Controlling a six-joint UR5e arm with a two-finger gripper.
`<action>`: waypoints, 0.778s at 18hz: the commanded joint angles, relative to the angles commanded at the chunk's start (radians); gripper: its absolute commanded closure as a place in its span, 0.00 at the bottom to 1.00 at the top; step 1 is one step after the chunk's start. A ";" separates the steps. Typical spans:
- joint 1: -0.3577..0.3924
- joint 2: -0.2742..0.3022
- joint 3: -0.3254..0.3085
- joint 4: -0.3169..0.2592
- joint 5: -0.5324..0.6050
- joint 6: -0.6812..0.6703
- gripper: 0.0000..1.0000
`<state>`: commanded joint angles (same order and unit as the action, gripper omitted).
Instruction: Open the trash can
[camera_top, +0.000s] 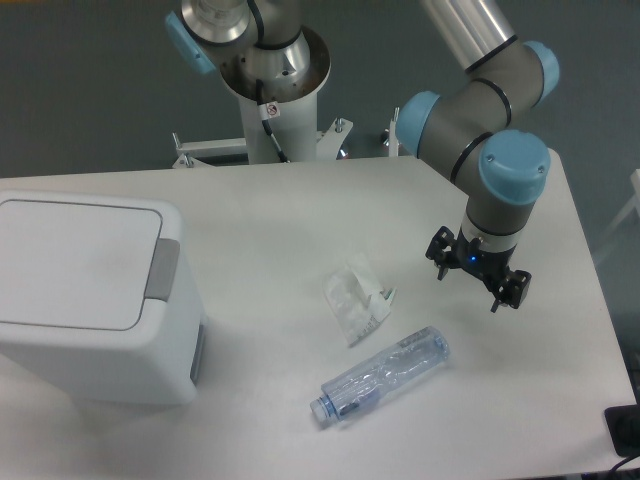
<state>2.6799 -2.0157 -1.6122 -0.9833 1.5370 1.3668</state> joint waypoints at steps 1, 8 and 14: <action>0.002 0.002 0.002 0.000 0.000 0.005 0.00; 0.003 0.031 -0.008 0.009 -0.084 -0.113 0.00; -0.032 0.051 0.005 0.012 -0.224 -0.455 0.00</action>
<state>2.6478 -1.9650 -1.6077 -0.9710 1.3132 0.9114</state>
